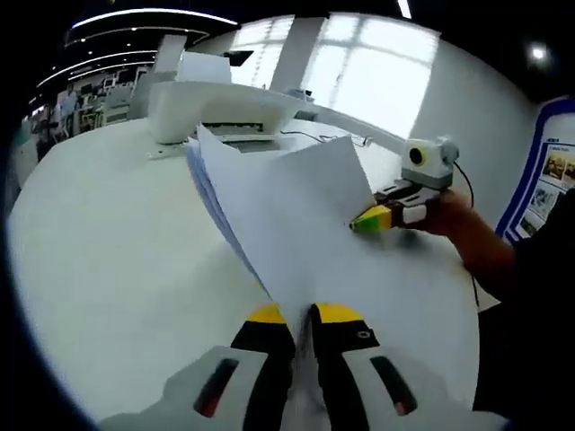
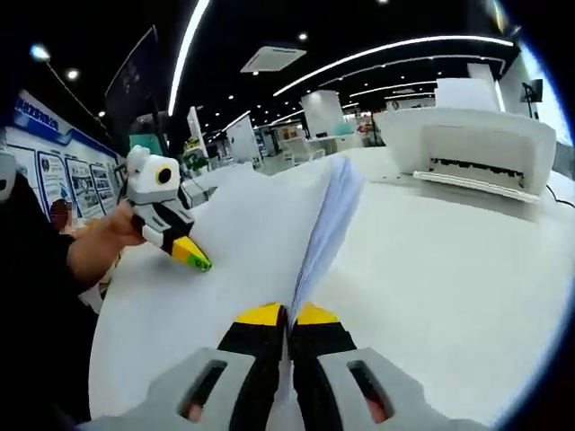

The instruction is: Organize the stack of printing papers by aligning and flattening the scattered papers on the table

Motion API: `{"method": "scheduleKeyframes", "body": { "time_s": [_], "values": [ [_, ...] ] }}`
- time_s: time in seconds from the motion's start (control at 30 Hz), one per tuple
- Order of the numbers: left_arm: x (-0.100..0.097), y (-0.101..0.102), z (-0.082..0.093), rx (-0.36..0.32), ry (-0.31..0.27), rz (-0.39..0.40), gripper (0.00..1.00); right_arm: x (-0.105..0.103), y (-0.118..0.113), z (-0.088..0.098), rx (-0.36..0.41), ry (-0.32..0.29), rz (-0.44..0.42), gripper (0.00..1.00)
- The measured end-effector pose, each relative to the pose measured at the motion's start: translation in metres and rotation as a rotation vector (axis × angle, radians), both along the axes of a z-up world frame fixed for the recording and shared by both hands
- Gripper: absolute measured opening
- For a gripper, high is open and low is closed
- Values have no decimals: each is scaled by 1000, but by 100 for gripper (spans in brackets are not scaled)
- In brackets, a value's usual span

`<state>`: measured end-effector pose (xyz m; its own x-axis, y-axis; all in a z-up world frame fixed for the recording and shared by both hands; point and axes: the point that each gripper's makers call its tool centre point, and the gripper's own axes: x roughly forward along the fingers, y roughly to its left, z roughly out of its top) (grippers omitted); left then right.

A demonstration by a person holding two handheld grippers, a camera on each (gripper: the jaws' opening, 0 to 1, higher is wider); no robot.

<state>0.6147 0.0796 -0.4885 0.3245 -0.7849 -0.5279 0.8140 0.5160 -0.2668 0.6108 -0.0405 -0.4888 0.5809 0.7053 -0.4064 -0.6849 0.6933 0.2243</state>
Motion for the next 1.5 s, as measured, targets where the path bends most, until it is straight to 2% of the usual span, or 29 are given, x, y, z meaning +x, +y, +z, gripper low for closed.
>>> {"method": "scheduleKeyframes", "body": {
  "time_s": [0.2, 0.23, 0.3, 0.37, 0.47, 0.6, 0.67, 0.77, 0.9, 1.03, 1.17, 1.3, 1.4, 1.5],
  "values": [
    [3, 2, -3, 42, -43, 2, 16, 2, -1, -6, -67, -45, -13, 3],
    [3, 3, -4, 51, -52, 4, 16, 3, -1, -5, -99, -84, -3, 3],
    [5, 4, -4, 77, -87, 10, 17, 3, -1, -7, -135, -119, 7, 3],
    [6, 5, -5, 100, -128, 11, 18, 2, 0, -8, -126, -118, -2, 4],
    [7, 5, -5, 101, -147, 21, 19, 7, -4, -10, -135, -133, -7, 5],
    [9, 8, -4, 130, -189, 42, 22, 6, -3, -10, -201, -203, 7, 6],
    [7, 7, -4, 140, -206, 49, 24, 5, -3, -10, -210, -213, 13, 6],
    [10, 13, -1, 168, -273, 80, 31, 7, -4, -11, -211, -219, 18, 6],
    [6, 21, -1, 211, -289, 90, 41, 6, -4, -11, -209, -228, 23, 7],
    [0, 34, 4, 274, -337, 99, 40, 3, -2, -10, -212, -237, 25, 7],
    [-9, 33, 23, 242, -360, 104, 41, 6, -4, -11, -209, -238, 24, 7],
    [-19, 23, 40, 225, -396, 76, 41, 3, -2, -10, -211, -244, 26, 7],
    [-21, 15, 41, 208, -397, 57, 41, 2, -1, -9, -215, -251, 28, 7],
    [-24, 4, 28, 212, -375, 22, 42, 1, -1, -9, -215, -252, 27, 7]
  ]
}}
